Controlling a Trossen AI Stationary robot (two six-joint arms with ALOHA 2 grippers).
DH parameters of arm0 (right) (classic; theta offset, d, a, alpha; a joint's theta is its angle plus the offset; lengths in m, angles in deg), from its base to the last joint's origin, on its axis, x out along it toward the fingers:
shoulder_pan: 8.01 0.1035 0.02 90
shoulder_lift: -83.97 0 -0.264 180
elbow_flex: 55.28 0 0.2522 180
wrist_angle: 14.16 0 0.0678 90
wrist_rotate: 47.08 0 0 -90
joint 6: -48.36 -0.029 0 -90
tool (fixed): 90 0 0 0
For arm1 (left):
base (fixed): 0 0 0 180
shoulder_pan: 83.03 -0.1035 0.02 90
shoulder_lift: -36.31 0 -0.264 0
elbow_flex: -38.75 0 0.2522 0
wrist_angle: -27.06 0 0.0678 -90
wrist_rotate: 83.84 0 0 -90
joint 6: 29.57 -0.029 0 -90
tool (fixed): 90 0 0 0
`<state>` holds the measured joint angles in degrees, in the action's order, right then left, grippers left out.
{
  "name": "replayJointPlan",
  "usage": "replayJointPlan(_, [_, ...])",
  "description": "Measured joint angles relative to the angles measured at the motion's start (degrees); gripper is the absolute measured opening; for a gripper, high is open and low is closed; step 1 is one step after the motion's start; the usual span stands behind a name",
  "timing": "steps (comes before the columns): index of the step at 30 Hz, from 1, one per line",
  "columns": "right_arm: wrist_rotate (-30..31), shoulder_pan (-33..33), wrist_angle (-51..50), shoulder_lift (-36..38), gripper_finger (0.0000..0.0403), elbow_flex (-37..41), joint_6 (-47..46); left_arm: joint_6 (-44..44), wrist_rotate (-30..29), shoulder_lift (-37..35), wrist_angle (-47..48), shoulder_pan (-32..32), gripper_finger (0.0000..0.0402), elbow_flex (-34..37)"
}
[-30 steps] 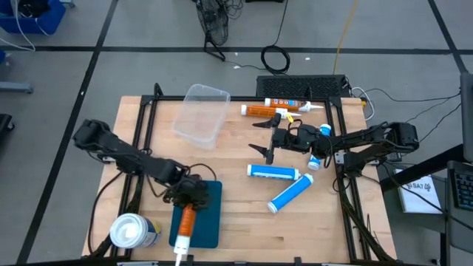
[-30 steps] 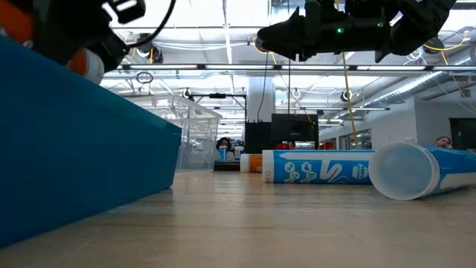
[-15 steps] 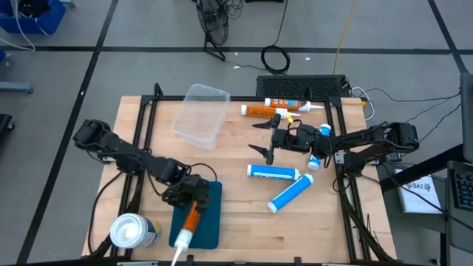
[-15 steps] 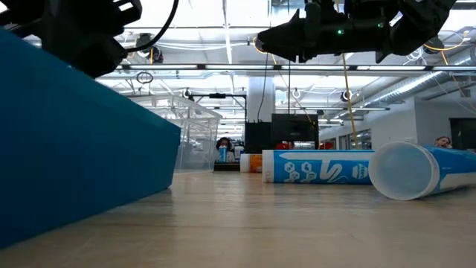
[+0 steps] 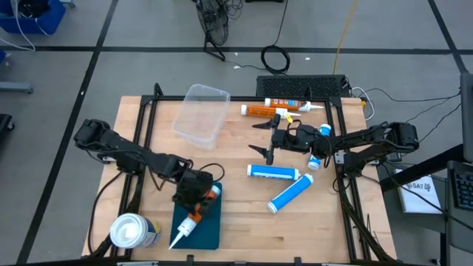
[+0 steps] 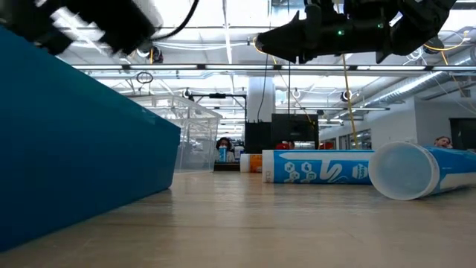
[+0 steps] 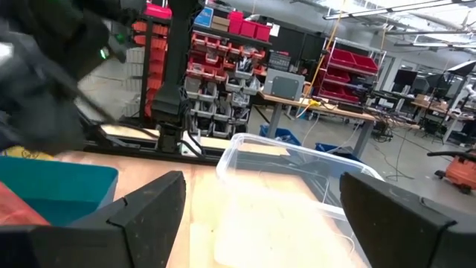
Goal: Pick & place silicon tubes, Sealant and Lysol wipes
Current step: Put the bottom orange sealant into the blue bin
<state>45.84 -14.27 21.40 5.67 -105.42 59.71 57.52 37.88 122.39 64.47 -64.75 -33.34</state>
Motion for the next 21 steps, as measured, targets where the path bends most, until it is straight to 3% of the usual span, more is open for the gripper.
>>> replayJointPlan(6, [0.0, 0.0, -1.1, 0.0, 0.0331, 0.0, 0.0, -10.4, -3.8, 0.0, -5.0, -0.5, 0.0264, -1.9])
replayJointPlan(10, [0.0, 0.0, -1.6, 0.0, 0.0331, 0.0, 0.0, -14.6, -10.0, 0.2, 1.0, 0.9, 0.0250, -1.9])
replayJointPlan(13, [0.0, 0.0, -1.6, 0.0, 0.0331, 0.0, 0.3, -17.4, -11.1, 1.1, 5.7, 0.8, 0.0229, -1.7])
replayJointPlan(17, [0.0, 0.0, -1.5, 0.0, 0.0331, 0.0, 0.5, -19.6, -10.8, 2.3, 5.4, 1.0, 0.0178, -1.9])
replayJointPlan(21, [0.0, 0.0, -1.9, 0.0, 0.0331, 0.0, 0.5, -21.2, -8.6, 5.0, 1.1, 1.6, 0.0097, -1.8])
